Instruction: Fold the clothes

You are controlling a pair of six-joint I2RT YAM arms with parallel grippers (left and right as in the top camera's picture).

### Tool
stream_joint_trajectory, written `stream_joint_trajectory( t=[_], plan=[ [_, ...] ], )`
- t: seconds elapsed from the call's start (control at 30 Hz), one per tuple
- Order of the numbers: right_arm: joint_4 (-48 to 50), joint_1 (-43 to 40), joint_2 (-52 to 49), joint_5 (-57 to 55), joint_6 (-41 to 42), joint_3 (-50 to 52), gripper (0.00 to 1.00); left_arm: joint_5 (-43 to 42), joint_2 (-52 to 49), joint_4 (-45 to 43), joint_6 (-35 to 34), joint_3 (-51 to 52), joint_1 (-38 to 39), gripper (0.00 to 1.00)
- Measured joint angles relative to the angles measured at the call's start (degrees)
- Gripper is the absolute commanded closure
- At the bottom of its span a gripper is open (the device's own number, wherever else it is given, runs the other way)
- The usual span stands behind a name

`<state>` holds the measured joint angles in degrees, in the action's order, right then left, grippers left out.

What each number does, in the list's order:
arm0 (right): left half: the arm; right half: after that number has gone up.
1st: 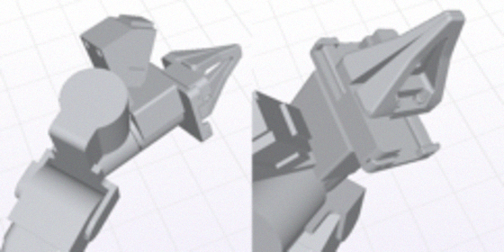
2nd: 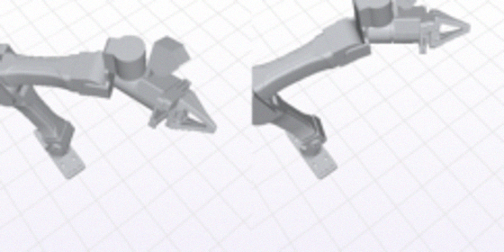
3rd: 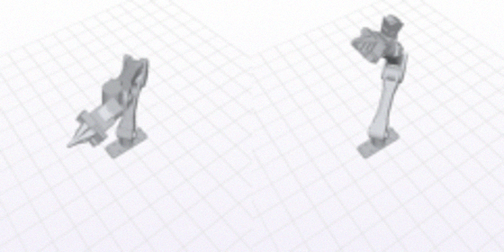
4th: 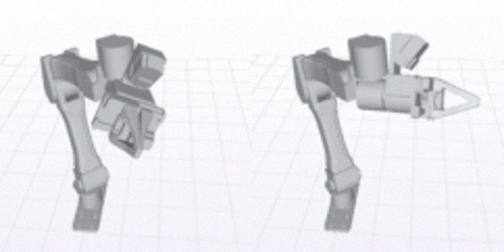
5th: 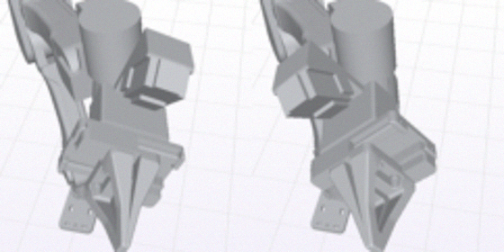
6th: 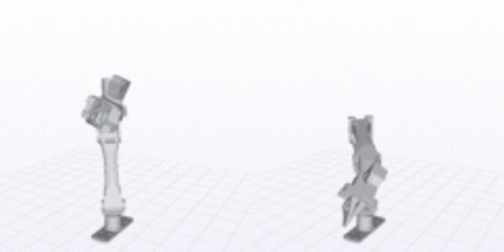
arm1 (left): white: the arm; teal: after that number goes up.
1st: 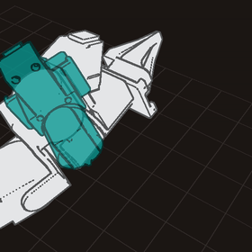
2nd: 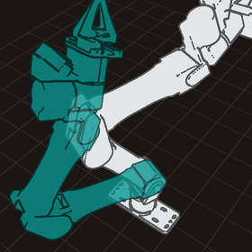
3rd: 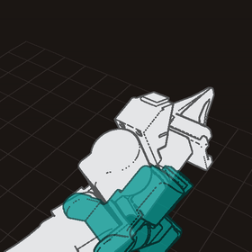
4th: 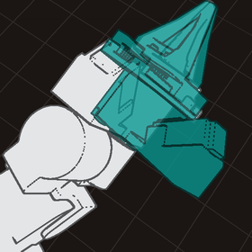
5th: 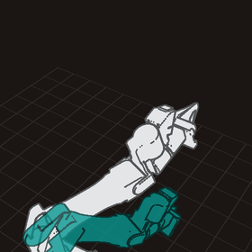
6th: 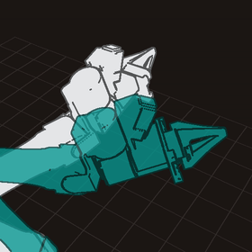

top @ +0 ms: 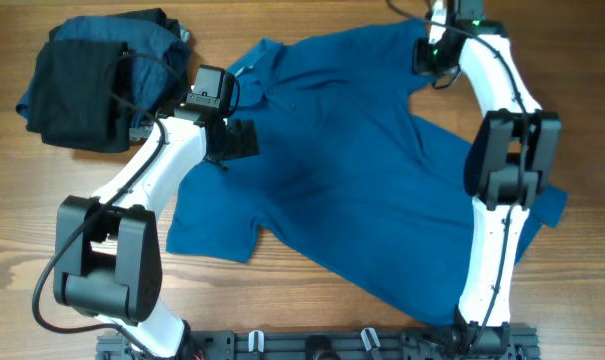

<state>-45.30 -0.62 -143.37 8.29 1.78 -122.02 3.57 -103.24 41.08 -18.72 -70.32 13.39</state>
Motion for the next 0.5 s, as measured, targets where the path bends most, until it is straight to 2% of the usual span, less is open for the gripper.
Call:
stream_joint_trajectory(
  t=[0.23, 0.5],
  plan=[
    [1.95, 0.7, -2.03, -2.67, 0.59, -0.68, 0.96, -0.04, 0.0, 0.0, 0.0, 0.0, 0.0, 0.0],
    [18.08, 0.44, -7.72, -8.44, 0.28, -4.04, 0.96, -0.04, 0.0, 0.0, 0.0, 0.0, 0.0, 0.0]
  ],
)
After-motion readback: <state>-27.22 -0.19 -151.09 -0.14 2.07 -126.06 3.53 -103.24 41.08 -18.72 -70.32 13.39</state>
